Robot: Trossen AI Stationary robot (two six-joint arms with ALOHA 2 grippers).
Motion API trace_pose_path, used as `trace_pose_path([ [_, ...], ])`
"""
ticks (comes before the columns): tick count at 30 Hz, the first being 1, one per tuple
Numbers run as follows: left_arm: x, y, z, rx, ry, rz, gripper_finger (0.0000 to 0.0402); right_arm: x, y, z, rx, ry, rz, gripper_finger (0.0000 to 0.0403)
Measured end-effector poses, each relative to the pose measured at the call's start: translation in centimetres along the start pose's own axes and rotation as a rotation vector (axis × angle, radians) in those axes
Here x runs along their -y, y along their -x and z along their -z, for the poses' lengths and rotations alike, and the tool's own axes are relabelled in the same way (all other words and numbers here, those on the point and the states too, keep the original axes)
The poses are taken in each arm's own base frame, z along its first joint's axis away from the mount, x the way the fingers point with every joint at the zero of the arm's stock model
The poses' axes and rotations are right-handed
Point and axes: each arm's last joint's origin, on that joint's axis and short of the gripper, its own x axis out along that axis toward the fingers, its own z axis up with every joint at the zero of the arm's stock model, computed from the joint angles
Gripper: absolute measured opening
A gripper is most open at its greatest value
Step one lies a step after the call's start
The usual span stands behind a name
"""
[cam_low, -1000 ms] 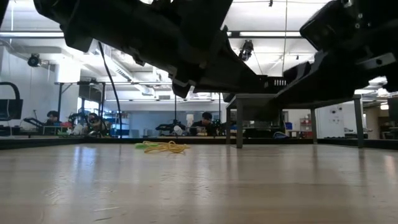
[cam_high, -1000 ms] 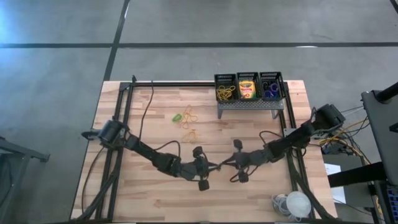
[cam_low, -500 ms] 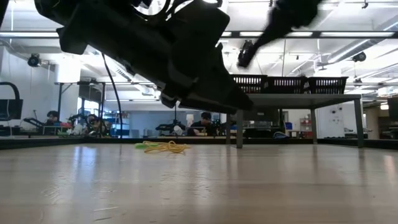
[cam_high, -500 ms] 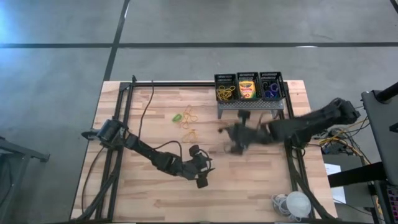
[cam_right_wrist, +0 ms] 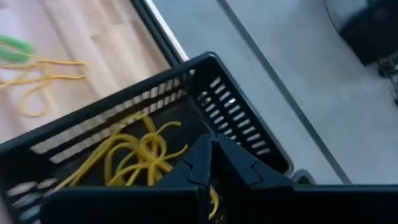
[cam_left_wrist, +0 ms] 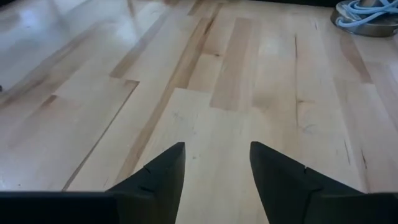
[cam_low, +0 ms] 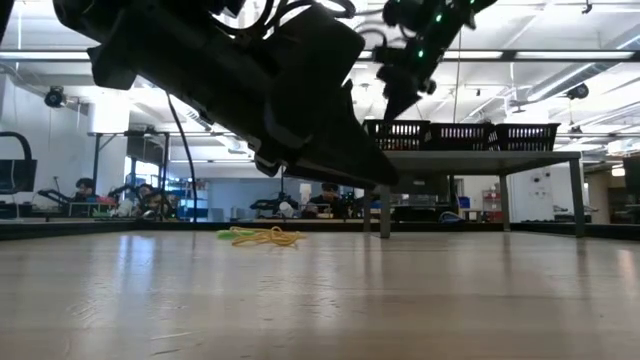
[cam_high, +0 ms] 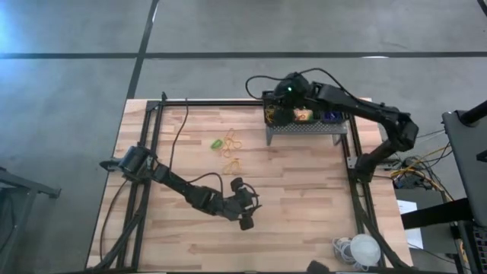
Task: Pick & Place Office Desk Supplies
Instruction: Put the black rubber band into the left black basket on the shelf, then put the yellow rubber band into the left black basket on the shelf
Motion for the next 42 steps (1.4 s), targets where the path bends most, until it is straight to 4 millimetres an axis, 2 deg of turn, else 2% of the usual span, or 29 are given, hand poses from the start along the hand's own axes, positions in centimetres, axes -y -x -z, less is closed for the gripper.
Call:
trace_pose_path([
  [6, -0.1, 0.0, 0.2, -0.016, -0.01, -0.006, 0.0177, 0.7, -2.1, 0.4, -0.058, -0.044, 0.026, 0.0013],
  [10, -0.1, 0.0, 0.3, -0.029, -0.008, -0.011, 0.0177, 0.7, -2.1, 0.8, -0.092, -0.033, 0.036, 0.0027],
  [15, -0.2, 0.0, 0.4, -0.036, -0.005, -0.014, 0.0177, 0.8, -0.4, 1.0, -0.092, -0.042, -0.021, 0.0083],
  [21, -0.2, 0.0, 0.3, -0.034, 0.0, -0.014, 0.0177, 0.8, 2.9, 1.2, -0.047, -0.079, -0.217, 0.0145],
  [24, -0.2, 0.0, 0.3, -0.035, 0.002, -0.016, 0.0177, 0.4, 4.4, 1.2, -0.006, -0.072, -0.24, 0.0162],
  [30, -0.3, -0.1, 0.3, -0.033, 0.011, -0.017, 0.0177, -0.5, 5.4, 1.5, 0.017, -0.026, -0.26, 0.0171],
  [33, -0.3, -0.1, 0.3, -0.042, 0.039, -0.021, 0.0177, -1.8, 6.3, 2.1, 0.069, 0.021, -0.289, 0.0164],
  [35, -0.5, 0.3, 0.2, -0.07, 0.044, -0.035, 0.0177, -3.6, 6.9, 3.0, 0.119, 0.058, -0.333, 0.0156],
  [38, -1.5, 2.0, -0.7, -0.116, 0.094, -0.144, 0.0177, -6.7, 7.5, 5.0, 0.198, 0.103, -0.423, 0.0144],
  [42, -3.4, 5.0, -1.6, -0.142, 0.19, -0.375, 0.0177, -11.4, 7.6, 8.9, 0.24, 0.158, -0.564, 0.013],
])
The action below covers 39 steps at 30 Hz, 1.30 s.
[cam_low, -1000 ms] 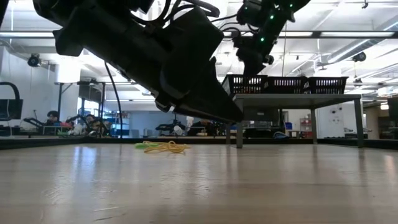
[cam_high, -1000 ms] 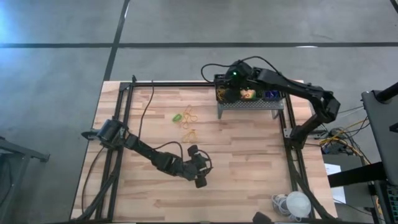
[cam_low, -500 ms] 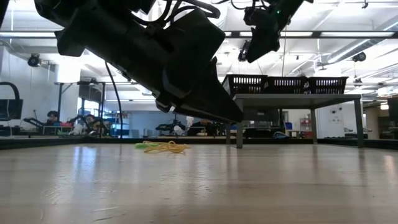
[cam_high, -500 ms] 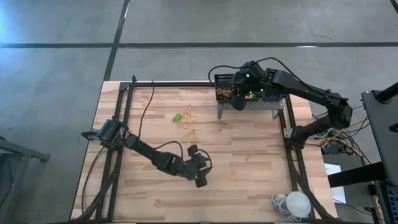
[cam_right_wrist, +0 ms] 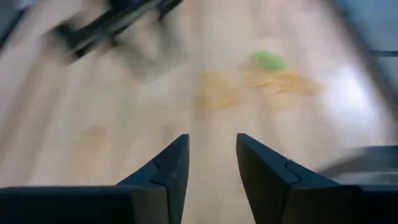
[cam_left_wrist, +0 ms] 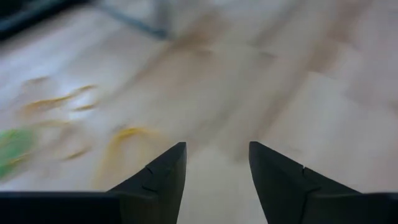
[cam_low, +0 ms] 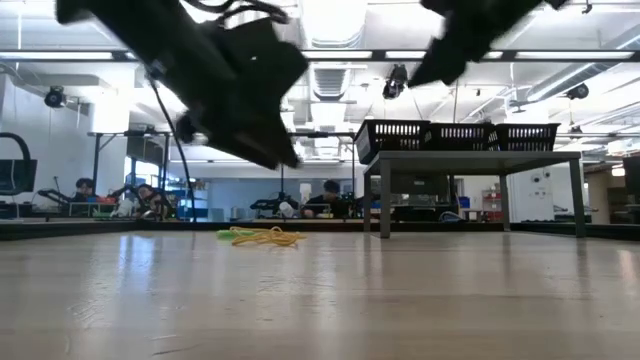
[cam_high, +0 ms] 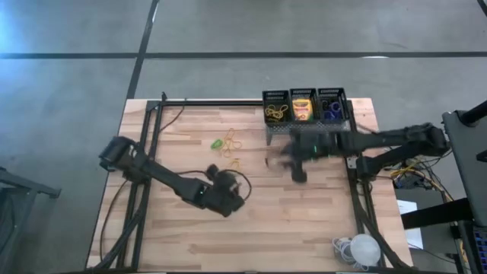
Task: Pick & Place Office Desk Supplies
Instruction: Put the yellow rubber band into the left black basket on the shelf
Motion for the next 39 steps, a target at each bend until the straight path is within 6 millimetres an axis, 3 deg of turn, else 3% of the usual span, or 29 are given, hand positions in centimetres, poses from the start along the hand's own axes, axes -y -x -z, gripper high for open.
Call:
trace_pose_path([
  [4, -2.0, 1.1, 0.0, -0.013, 0.065, -0.115, 0.0177, -4.7, -1.4, 4.0, -0.002, 0.031, -0.096, 0.0118],
  [7, -3.0, 0.8, 0.8, -0.02, 0.083, -0.139, 0.0177, -7.5, -1.9, 6.9, 0.001, 0.056, -0.089, 0.011],
  [11, -4.2, -0.2, 2.3, -0.014, 0.133, -0.147, 0.0177, -10.1, -2.4, 10.5, 0.032, 0.065, -0.07, 0.0101],
  [16, -6.1, -1.6, 4.3, 0.01, 0.238, -0.14, 0.0177, -11.9, -3.1, 14.1, 0.121, 0.024, -0.162, 0.0092],
  [21, -7.7, -2.7, 5.4, 0.059, 0.302, -0.086, 0.0178, -12.4, -4.1, 15.4, 0.204, 0.023, -0.2, 0.0084],
  [27, -9.0, -3.2, 6.2, 0.056, 0.333, -0.078, 0.0178, -12.6, -5.3, 16.2, 0.152, 0.06, -0.176, 0.0075],
  [33, -9.1, -3.7, 6.7, 0.041, 0.301, -0.093, 0.0177, -13.2, -6.3, 16.1, 0.13, 0.072, -0.168, 0.0075],
  [39, -7.9, -5.4, 7.0, 0.028, 0.214, -0.124, 0.0168, -13.7, -6.9, 15.9, 0.116, 0.091, -0.166, 0.0079],
])
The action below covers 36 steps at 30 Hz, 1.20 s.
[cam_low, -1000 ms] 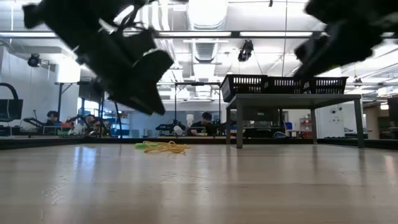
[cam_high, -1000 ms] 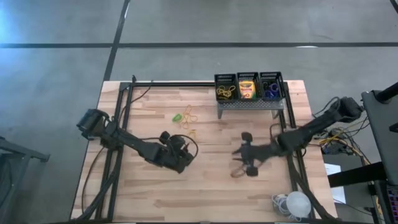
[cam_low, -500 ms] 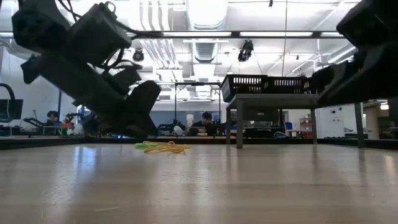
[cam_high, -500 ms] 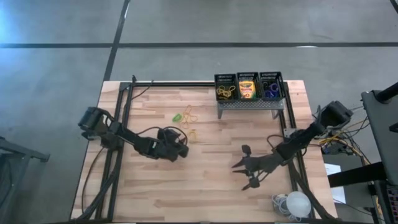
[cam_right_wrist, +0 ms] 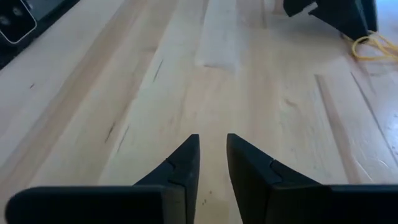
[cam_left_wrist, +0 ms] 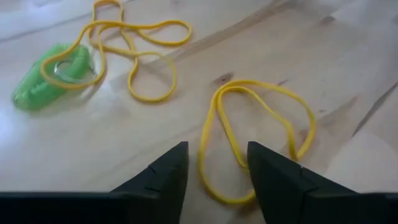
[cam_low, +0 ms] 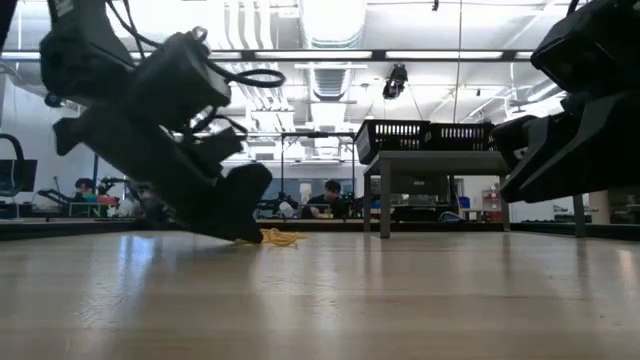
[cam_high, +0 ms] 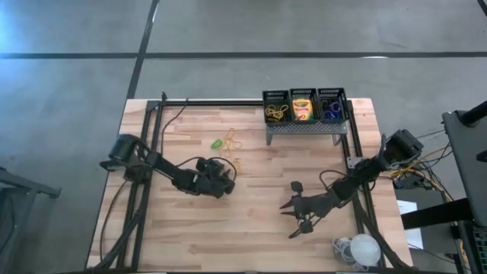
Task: Pick & Place Office Desk Supplies
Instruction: Put the yellow rubber band into the left black basket on the shelf
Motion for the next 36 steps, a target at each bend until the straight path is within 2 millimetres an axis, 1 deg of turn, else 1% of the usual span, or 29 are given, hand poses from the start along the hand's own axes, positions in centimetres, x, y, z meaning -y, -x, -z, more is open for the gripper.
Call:
trace_pose_path([
  [2, 0.4, -0.3, -0.1, 0.001, -0.036, -0.007, 0.0148, -0.1, -0.2, -0.1, 0.001, 0.002, -0.001, 0.0077],
  [4, 0.7, -0.4, -0.4, -0.01, -0.066, 0.007, 0.0114, -0.1, -0.1, 0.0, -0.004, 0.006, -0.001, 0.0074],
  [7, 1.2, -0.4, -0.7, -0.019, -0.109, 0.033, 0.004, 0.0, 0.0, 0.1, -0.022, 0.011, -0.002, 0.0069],
  [8, 1.5, -0.3, -0.9, -0.023, -0.129, 0.041, 0.0021, 0.0, 0.0, 0.1, -0.022, 0.003, -0.005, 0.0068],
  [10, 2.1, -0.1, -1.7, -0.024, -0.158, 0.061, 0.001, -0.2, 0.2, 0.1, -0.024, -0.026, -0.027, 0.0068],
  [13, 3.8, 0.9, -3.9, 0.01, -0.189, 0.103, 0.0004, -0.7, 0.5, 0.5, -0.05, -0.066, -0.075, 0.007],
  [17, 6.5, 2.5, -8.4, 0.066, -0.267, 0.144, 0.0002, -1.5, 1.2, 1.8, -0.08, -0.079, -0.088, 0.0068],
  [21, 9.1, 4.0, -14.2, 0.086, -0.329, 0.173, 0.0002, -1.7, 1.9, 2.9, -0.072, -0.09, -0.025, 0.0063],
  [23, 9.9, 4.8, -17.3, 0.109, -0.345, 0.175, 0.0001, -1.7, 2.1, 3.2, -0.059, -0.081, 0.016, 0.0062],
  [25, 10.0, 5.4, -20.3, 0.135, -0.37, 0.162, 0.0001, -1.6, 2.1, 3.1, -0.047, -0.082, 0.032, 0.0061],
  [27, 9.8, 5.8, -23.4, 0.173, -0.381, 0.143, 0.0001, -1.6, 2.1, 3.1, -0.047, -0.082, 0.035, 0.0061],
  [29, 9.0, 5.7, -26.3, 0.223, -0.368, 0.119, 0.0001, -1.6, 2.1, 3.1, -0.047, -0.081, 0.035, 0.0062],
  [32, 7.2, 4.8, -30.0, 0.291, -0.338, 0.098, 0.0, -1.6, 2.1, 3.1, -0.047, -0.078, 0.036, 0.0063],
  [34, 5.7, 3.5, -31.7, 0.33, -0.311, 0.115, 0.0, -1.6, 2.1, 3.1, -0.046, -0.075, 0.036, 0.0062],
  [36, 4.2, 2.3, -32.9, 0.363, -0.281, 0.131, 0.0, -1.6, 2.1, 3.1, -0.046, -0.072, 0.036, 0.0061],
])
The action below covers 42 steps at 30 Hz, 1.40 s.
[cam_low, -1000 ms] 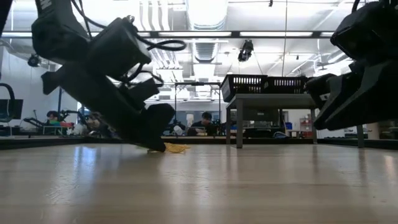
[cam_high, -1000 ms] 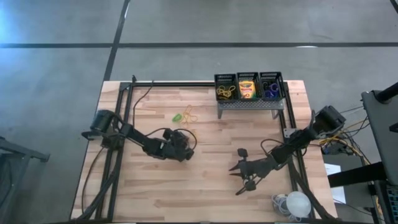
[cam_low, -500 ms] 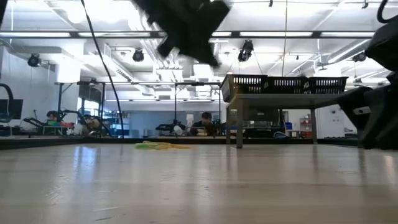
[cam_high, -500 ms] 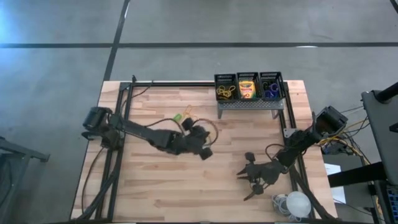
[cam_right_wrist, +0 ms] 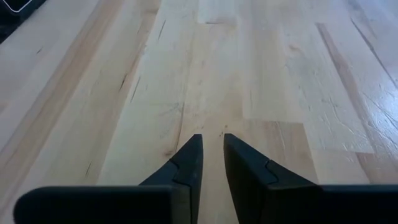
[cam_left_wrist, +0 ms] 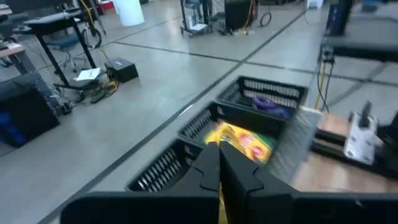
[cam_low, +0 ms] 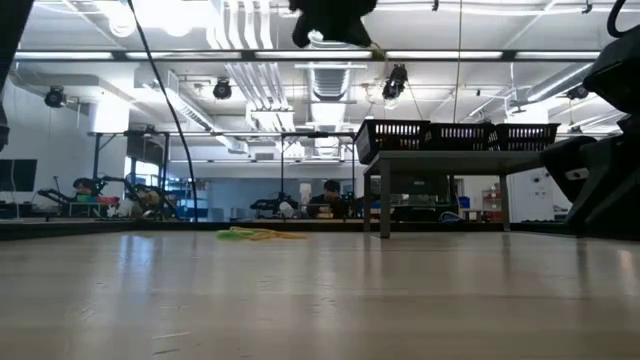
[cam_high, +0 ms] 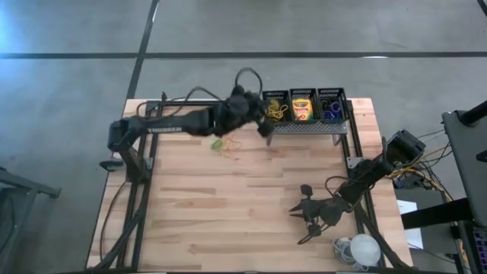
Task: Pick & Place Office Desk Supplies
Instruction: Put the yellow rubber band into the left black basket on the shelf, then put the green spring keychain into the right black basket on the shelf
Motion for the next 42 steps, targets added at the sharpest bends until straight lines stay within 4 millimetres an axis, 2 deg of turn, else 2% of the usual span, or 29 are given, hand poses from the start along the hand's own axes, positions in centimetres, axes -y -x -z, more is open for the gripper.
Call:
trace_pose_path([
  [4, -2.9, -2.6, 0.5, 0.029, 0.044, 0.007, 0.0, 0.0, 0.0, 0.0, 0.001, 0.006, 0.0, 0.0059],
  [7, -3.6, -4.9, 2.3, -0.011, 0.045, -0.012, 0.0, 0.0, 0.0, 0.0, 0.0, 0.012, 0.0, 0.006],
  [13, -2.8, -8.2, 5.9, -0.099, 0.034, -0.021, 0.0006, 0.0, 0.0, 0.0, 0.0, 0.012, 0.0, 0.0059],
  [17, -2.4, -9.1, 7.2, -0.134, 0.024, -0.021, 0.0025, 0.0, 0.0, 0.0, -0.001, 0.012, 0.001, 0.006],
  [25, -2.5, -9.1, 7.0, -0.145, 0.036, 0.05, 0.013, 0.0, 0.0, 0.0, -0.002, 0.013, 0.001, 0.0058],
  [30, -3.1, -8.0, 4.8, -0.141, 0.074, 0.05, 0.0182, 0.0, 0.0, 0.0, -0.002, 0.013, 0.001, 0.0057],
  [34, -3.0, -6.7, 3.0, -0.193, 0.061, 0.058, 0.0199, 0.0, 0.0, 0.0, -0.003, 0.013, 0.001, 0.0057],
  [38, -3.0, -5.0, 0.9, -0.274, 0.031, 0.068, 0.02, 0.0, 0.0, 0.1, -0.003, 0.012, 0.001, 0.0057],
  [42, -3.5, -3.7, 1.2, -0.447, 0.039, 0.037, 0.0193, 0.0, 0.0, 0.1, -0.004, 0.01, 0.001, 0.0056],
])
